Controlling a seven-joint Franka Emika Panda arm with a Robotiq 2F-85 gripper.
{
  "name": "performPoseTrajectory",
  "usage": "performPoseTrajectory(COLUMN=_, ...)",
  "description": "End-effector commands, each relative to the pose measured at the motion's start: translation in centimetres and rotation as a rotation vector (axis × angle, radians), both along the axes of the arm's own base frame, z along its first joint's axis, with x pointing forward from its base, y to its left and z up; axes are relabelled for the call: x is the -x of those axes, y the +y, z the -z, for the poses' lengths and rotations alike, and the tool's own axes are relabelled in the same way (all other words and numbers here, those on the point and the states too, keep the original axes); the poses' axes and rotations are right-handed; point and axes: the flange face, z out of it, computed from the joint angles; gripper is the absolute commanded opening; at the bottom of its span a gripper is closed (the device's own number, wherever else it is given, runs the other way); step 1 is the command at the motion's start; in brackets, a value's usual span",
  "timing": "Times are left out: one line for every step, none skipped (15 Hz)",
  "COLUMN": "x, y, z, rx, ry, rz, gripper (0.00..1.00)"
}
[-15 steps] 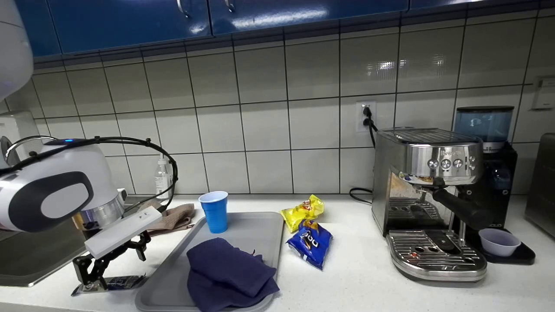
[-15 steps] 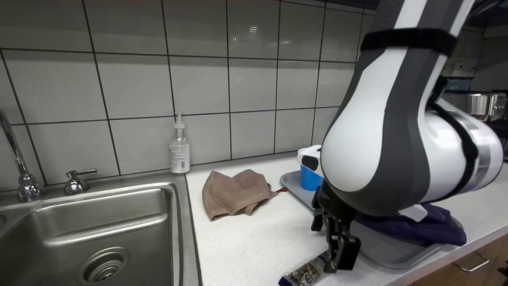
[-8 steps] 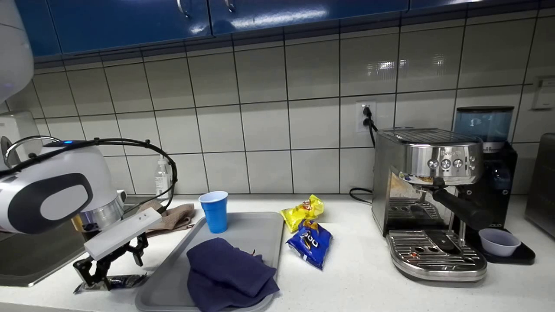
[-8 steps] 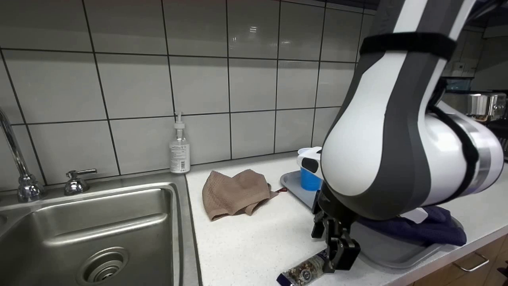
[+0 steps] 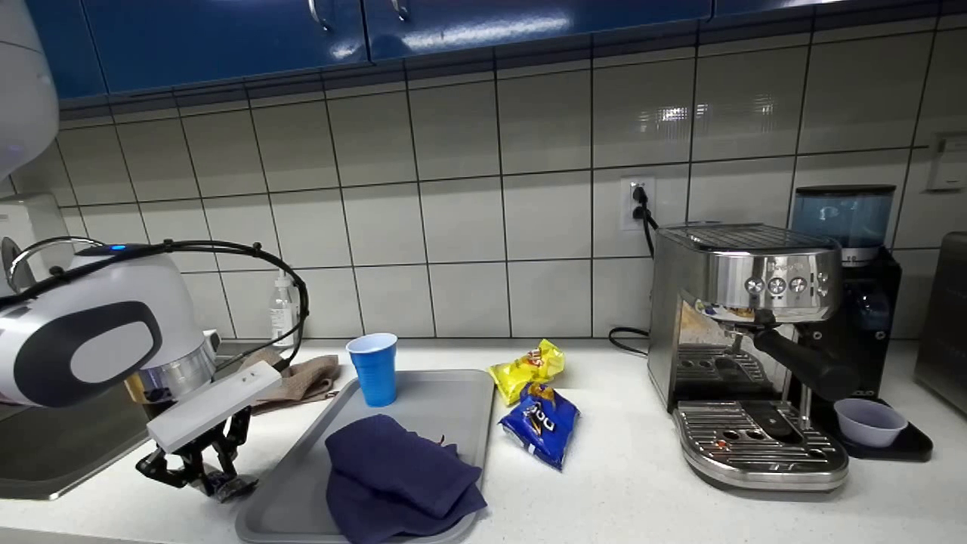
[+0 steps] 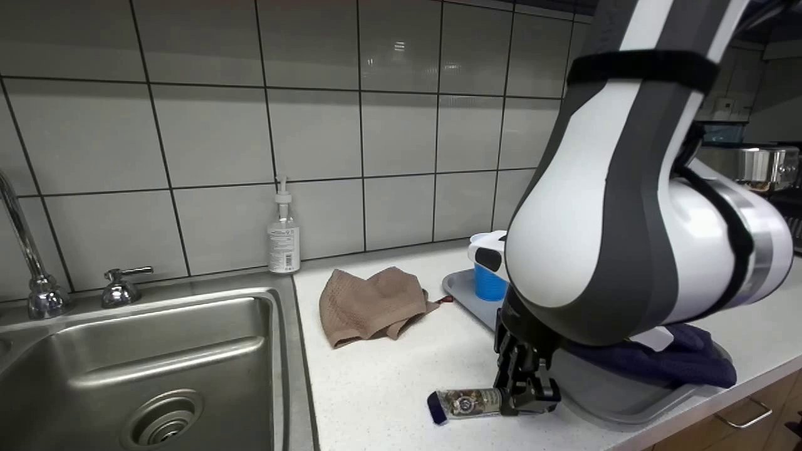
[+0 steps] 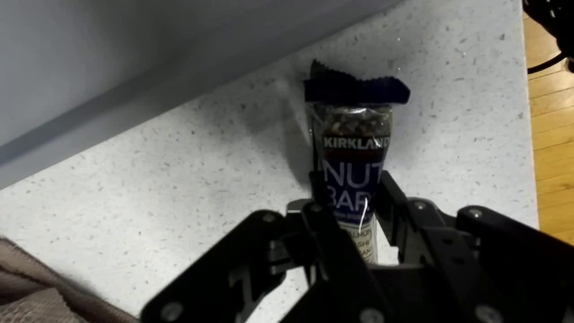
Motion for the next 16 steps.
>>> performPoseTrajectory(x=-0.2, y=-0.1, z=-1.3, rx=-0.009, ry=-0.030, rz=-0.015, gripper=0.08)
performPoseTrajectory(x=-0.3, y=0.0, z=-1.7, rx=-0.016, ry=-0.025, rz=-0.012, gripper=0.07)
performPoseTrajectory(x=-0.4, y=0.0, z=-2.1, rx=-0.024, ry=-0.018, rz=-0.010, gripper=0.07)
performPoseTrajectory(x=-0.6, y=0.1, z=-2.7, rx=-0.033, ry=-0.023, rz=-0.005, gripper=0.07)
performPoseTrajectory(x=-0.7, y=0.2, z=-3.3, rx=-0.042, ry=-0.027, rz=0.000, gripper=0.07)
performPoseTrajectory(x=-0.9, y=0.2, z=-3.8, rx=-0.049, ry=-0.035, rz=0.007, gripper=0.07)
performPoseTrajectory(x=-1.0, y=0.3, z=-4.3, rx=-0.056, ry=-0.041, rz=0.017, gripper=0.07)
performPoseTrajectory(x=-1.2, y=0.2, z=-4.8, rx=-0.064, ry=-0.048, rz=0.034, gripper=0.07)
performPoseTrajectory(x=-1.4, y=0.1, z=-5.2, rx=-0.071, ry=-0.050, rz=0.056, gripper=0.07)
performPoseTrajectory(x=-1.6, y=-0.1, z=-5.7, rx=-0.079, ry=-0.056, rz=0.082, gripper=0.07)
performPoseTrajectory(x=-1.7, y=-0.3, z=-6.0, rx=-0.085, ry=-0.058, rz=0.111, gripper=0.07)
performPoseTrajectory(x=-1.9, y=-0.7, z=-6.1, rx=-0.088, ry=-0.063, rz=0.145, gripper=0.07)
performPoseTrajectory(x=-2.2, y=-1.3, z=-6.0, rx=-0.089, ry=-0.068, rz=0.183, gripper=0.07)
performPoseTrajectory(x=-2.6, y=-1.9, z=-5.8, rx=-0.088, ry=-0.075, rz=0.228, gripper=0.07)
performPoseTrajectory(x=-2.8, y=-2.5, z=-5.8, rx=-0.089, ry=-0.073, rz=0.269, gripper=0.07)
performPoseTrajectory(x=-2.9, y=-3.2, z=-5.5, rx=-0.086, ry=-0.077, rz=0.318, gripper=0.07)
